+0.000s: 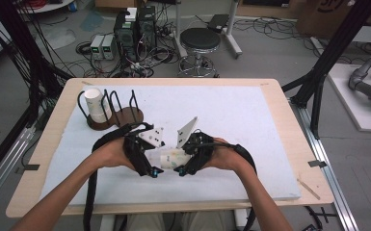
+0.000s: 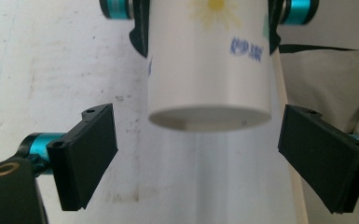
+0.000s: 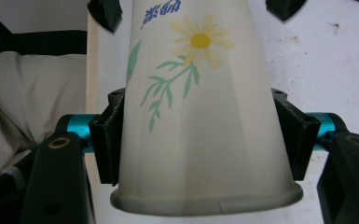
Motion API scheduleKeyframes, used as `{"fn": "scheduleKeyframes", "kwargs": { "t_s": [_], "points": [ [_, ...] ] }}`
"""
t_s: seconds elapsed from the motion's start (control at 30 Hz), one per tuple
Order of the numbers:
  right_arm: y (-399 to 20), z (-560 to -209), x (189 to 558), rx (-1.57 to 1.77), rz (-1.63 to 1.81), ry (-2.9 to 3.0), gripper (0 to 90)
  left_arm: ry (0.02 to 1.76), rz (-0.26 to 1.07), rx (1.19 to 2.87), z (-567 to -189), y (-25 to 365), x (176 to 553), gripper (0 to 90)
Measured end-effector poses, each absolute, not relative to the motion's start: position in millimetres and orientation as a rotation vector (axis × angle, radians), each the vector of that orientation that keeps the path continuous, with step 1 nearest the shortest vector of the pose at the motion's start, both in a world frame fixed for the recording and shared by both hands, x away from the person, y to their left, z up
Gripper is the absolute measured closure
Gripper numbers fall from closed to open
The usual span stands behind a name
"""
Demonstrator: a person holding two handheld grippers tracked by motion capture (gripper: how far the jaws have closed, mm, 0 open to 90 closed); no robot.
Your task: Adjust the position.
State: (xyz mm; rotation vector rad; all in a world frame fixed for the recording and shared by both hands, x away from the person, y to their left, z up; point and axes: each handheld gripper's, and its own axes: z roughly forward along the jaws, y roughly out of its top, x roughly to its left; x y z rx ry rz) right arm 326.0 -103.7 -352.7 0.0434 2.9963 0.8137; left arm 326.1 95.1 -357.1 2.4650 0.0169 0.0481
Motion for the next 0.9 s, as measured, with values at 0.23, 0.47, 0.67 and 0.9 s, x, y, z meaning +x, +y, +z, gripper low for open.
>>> {"fn": "scheduleKeyframes", "kwargs": {
  "t_s": [0.23, 0.47, 0.67, 0.9],
  "points": [
    [-103.1, -352.8, 326.4, 0.045, 0.826, 2.994, 31.9, 0.013, 0.015, 2.457, -361.7, 84.1, 328.2, 14.1],
    [-103.1, -352.9, 326.8, 0.042, 0.828, 2.994, 31.9, -0.023, -0.015, 2.456, -362.7, 82.9, 328.2, 29.6],
    [-101.9, -354.6, 328.1, 0.028, 0.825, 2.996, 31.9, -0.019, -0.012, 2.465, -363.3, 83.4, 329.5, 35.7],
    [-101.6, -356.4, 328.1, 0.029, 0.834, 3.001, 26.9, -0.023, -0.006, 2.475, -363.6, 83.2, 328.8, 35.8]
  ]
}}
